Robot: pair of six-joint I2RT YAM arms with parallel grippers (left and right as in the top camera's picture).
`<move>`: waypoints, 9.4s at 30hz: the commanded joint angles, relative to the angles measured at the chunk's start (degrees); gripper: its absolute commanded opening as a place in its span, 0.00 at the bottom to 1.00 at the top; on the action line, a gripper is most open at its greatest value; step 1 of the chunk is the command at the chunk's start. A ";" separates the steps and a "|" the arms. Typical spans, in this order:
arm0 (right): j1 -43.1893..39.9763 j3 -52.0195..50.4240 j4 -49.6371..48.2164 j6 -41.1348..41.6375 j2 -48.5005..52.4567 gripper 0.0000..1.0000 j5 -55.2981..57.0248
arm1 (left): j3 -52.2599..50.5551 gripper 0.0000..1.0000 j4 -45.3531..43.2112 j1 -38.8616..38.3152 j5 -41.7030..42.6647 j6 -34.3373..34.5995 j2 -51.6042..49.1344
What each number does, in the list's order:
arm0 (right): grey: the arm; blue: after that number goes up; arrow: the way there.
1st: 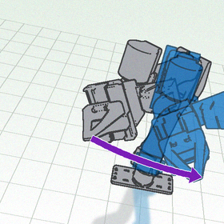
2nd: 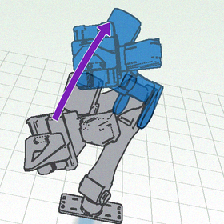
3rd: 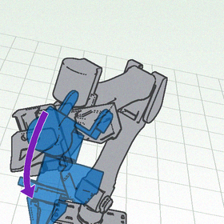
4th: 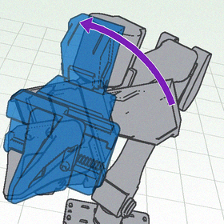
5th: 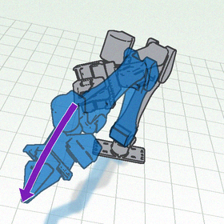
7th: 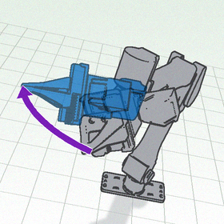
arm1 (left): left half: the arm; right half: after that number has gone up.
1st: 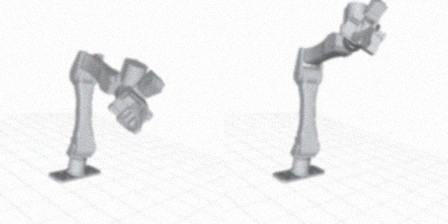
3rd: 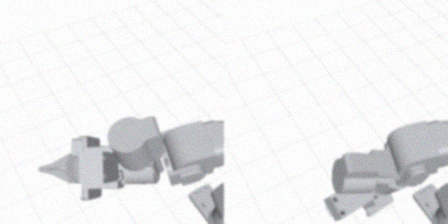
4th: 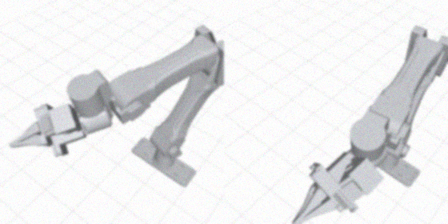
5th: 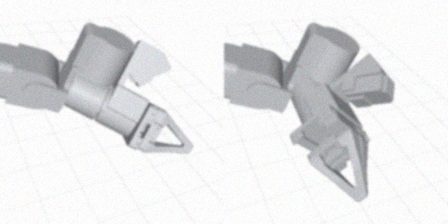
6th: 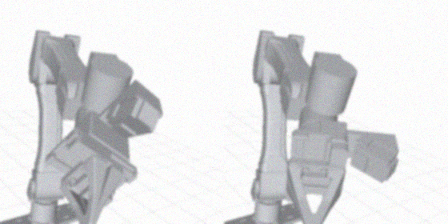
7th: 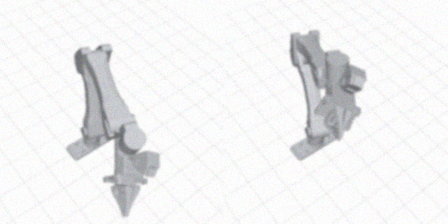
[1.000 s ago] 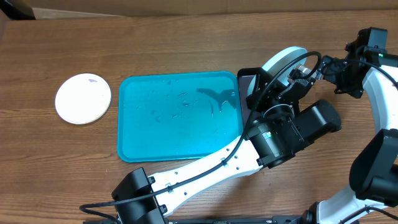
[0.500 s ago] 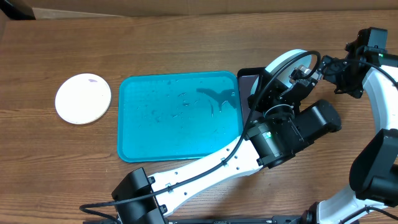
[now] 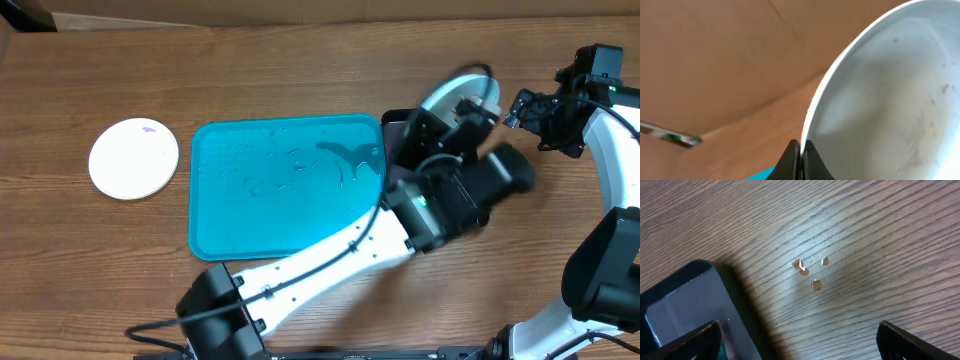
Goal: Clean dirty plates on tray and stack at the side
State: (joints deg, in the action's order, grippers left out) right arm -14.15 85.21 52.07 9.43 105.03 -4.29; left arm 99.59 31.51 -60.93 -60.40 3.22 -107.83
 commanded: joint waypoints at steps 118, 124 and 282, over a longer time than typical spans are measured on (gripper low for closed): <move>13.42 0.55 -0.31 0.61 -28.39 1.00 -0.33 | -18.82 1.00 17.31 56.76 72.83 11.98 -0.55; 24.90 0.52 -0.28 0.61 -40.57 1.00 -0.33 | -18.82 1.00 17.31 56.76 72.83 11.98 -0.52; 19.17 -84.76 -48.06 -7.98 -104.87 1.00 -4.39 | -52.04 1.00 6.84 63.65 71.49 12.20 74.82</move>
State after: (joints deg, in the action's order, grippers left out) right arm 5.28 1.06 4.32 1.65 0.69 -8.97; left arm 53.65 42.28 2.24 11.68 16.27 -38.87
